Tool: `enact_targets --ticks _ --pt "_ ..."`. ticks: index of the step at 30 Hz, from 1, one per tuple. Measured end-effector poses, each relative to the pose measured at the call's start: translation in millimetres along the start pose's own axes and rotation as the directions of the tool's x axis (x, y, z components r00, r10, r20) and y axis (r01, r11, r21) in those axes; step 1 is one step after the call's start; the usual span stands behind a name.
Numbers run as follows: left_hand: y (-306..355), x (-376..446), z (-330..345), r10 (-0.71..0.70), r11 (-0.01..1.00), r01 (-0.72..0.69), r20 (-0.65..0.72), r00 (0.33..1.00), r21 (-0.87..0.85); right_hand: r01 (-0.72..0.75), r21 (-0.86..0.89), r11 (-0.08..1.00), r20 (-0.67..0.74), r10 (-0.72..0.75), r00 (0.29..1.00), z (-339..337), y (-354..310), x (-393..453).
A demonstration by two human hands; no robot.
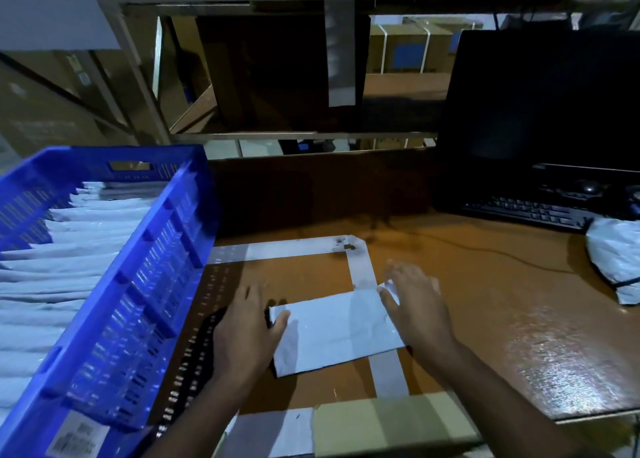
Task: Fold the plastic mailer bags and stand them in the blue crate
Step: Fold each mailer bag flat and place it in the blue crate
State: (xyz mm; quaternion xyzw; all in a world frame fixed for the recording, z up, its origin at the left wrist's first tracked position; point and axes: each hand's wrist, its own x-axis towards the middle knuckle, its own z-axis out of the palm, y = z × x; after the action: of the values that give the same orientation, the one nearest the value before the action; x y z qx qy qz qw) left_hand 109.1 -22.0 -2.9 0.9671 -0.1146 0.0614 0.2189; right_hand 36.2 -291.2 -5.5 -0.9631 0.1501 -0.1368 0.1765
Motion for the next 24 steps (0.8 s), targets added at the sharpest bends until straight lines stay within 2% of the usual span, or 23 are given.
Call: enact_targets --ticks 1,3,6,8,10,17,24 --pt "0.4 -1.7 1.4 0.041 0.996 -0.038 -0.04 0.998 0.078 0.042 -0.011 0.999 0.039 -0.042 0.998 1.4 -4.9 -3.6" --pt "8.7 -6.7 5.6 0.144 0.985 -0.136 -0.071 0.987 0.102 0.124 -0.009 0.992 0.123 -0.122 0.985 8.0 -16.1 -11.5" --pt "29.0 -17.1 21.7 0.234 0.97 -0.24 0.107 0.966 0.048 0.233 -0.046 0.971 0.236 -0.216 0.947 29.9 -24.4 -17.3" --pt "31.6 -24.5 40.0 0.316 0.942 -0.335 0.264 0.911 0.027 0.24 -0.146 0.96 0.312 -0.186 0.932 44.2 -23.6 -24.5" --pt "22.2 -31.8 56.6 0.365 0.918 -0.396 0.32 0.874 0.033 0.217 -0.182 0.959 0.335 -0.147 0.931 56.0 -19.9 -34.6" --pt "17.4 -29.0 62.7 0.372 0.9 -0.426 0.351 0.859 0.087 0.239 -0.202 0.95 0.375 -0.15 0.915 54.7 -16.1 -33.8" --pt "19.0 -28.1 58.9 0.358 0.91 -0.408 0.349 0.866 0.079 0.271 -0.093 0.958 0.336 -0.226 0.914 51.9 -8.6 -31.3"
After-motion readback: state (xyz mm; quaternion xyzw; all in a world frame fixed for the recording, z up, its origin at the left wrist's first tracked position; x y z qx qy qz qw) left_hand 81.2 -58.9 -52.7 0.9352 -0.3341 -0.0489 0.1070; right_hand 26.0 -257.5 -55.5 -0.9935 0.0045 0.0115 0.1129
